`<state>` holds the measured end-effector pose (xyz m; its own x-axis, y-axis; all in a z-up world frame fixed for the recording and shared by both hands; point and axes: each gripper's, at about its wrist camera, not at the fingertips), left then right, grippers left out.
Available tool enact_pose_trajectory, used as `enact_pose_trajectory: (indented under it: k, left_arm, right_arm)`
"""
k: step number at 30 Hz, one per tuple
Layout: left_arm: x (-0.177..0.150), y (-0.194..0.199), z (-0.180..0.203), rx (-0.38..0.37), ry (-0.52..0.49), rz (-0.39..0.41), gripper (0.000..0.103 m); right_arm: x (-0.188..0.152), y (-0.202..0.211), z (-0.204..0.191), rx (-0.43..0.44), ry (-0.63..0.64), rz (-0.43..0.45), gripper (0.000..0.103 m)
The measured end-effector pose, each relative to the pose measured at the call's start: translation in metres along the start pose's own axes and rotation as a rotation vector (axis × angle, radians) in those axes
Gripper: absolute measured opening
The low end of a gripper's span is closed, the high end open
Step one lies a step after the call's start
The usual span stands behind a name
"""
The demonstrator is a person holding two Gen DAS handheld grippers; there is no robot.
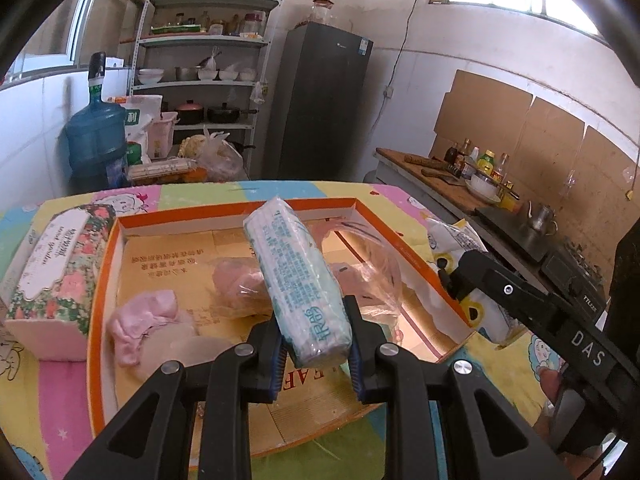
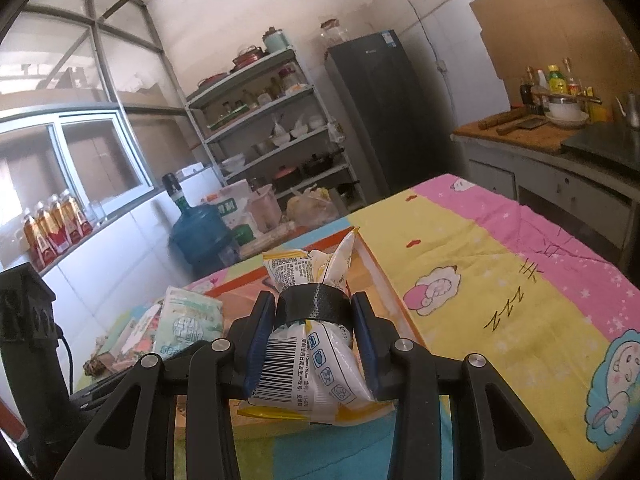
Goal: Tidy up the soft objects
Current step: 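Carry the wipes pack with the left gripper while the right gripper carries the snack over the box lid, then lower the wipes pack and snack into the box lid and open both grippers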
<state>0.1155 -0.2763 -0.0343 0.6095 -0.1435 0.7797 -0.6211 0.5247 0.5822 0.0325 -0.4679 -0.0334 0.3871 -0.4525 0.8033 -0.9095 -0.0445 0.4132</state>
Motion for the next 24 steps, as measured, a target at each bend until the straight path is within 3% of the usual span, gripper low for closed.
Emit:
enact_pose_trajectory:
  k: [15, 24]
  left_arm:
    - [-0.002, -0.032, -0.011, 0.01, 0.05, -0.074, 0.026]
    - [-0.002, -0.036, -0.013, 0.019, 0.049, -0.075, 0.026]
  right_arm:
    - [-0.003, -0.031, 0.007, 0.001, -0.013, -0.067, 0.041]
    - [-0.004, -0.044, 0.011, 0.01, -0.027, -0.107, 0.041]
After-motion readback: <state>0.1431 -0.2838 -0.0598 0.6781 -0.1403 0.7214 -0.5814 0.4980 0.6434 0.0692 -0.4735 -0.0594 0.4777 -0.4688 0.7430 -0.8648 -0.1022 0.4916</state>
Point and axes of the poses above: each gripper's, at about its wrist camera, not at the fingertips, and y roughly against the way its jaws point, z to its right, x to its top, and after that the axes turned 1 degree about -x, right-handed
